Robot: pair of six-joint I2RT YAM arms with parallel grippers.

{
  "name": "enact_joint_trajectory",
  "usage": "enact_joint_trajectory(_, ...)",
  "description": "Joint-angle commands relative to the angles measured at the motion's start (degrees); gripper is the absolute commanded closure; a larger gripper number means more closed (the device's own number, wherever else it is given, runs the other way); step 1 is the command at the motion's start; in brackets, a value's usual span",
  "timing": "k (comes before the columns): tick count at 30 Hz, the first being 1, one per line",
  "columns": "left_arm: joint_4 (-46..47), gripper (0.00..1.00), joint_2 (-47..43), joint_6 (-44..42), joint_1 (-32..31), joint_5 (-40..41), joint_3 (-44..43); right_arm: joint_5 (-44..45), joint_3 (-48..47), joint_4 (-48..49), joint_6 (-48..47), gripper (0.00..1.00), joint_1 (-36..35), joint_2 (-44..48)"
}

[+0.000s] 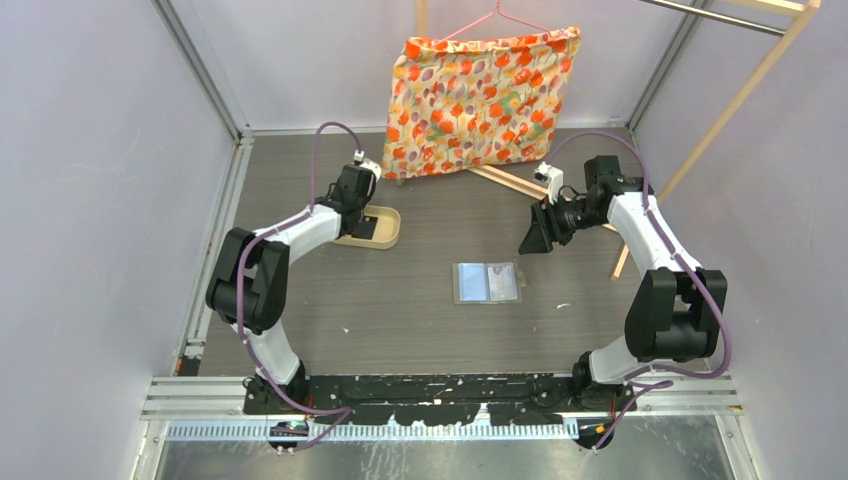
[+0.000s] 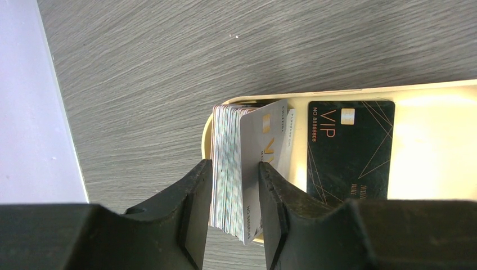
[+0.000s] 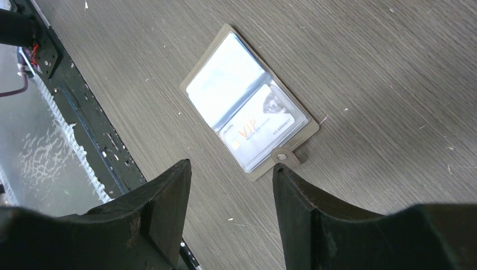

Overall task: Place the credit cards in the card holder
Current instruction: Pick up the credit card from the storage box.

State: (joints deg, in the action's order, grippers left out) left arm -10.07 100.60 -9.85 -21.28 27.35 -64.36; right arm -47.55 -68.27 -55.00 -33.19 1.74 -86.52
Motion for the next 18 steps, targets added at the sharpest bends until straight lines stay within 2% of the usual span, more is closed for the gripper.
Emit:
enact_joint_trajectory(1, 1.88, 0.63, -3.11, 0.16, 0.1, 1.24, -0.34, -1.14, -1.43, -0.48, -1.18, 0.4, 0.31, -0.23)
enact_joint_trajectory(18, 2.02, 0.7, -3.83, 0.35, -0.34, 0.63, -0.15, -1.32, -1.6, -0.8, -1.35, 0.4, 0.28, -0.41)
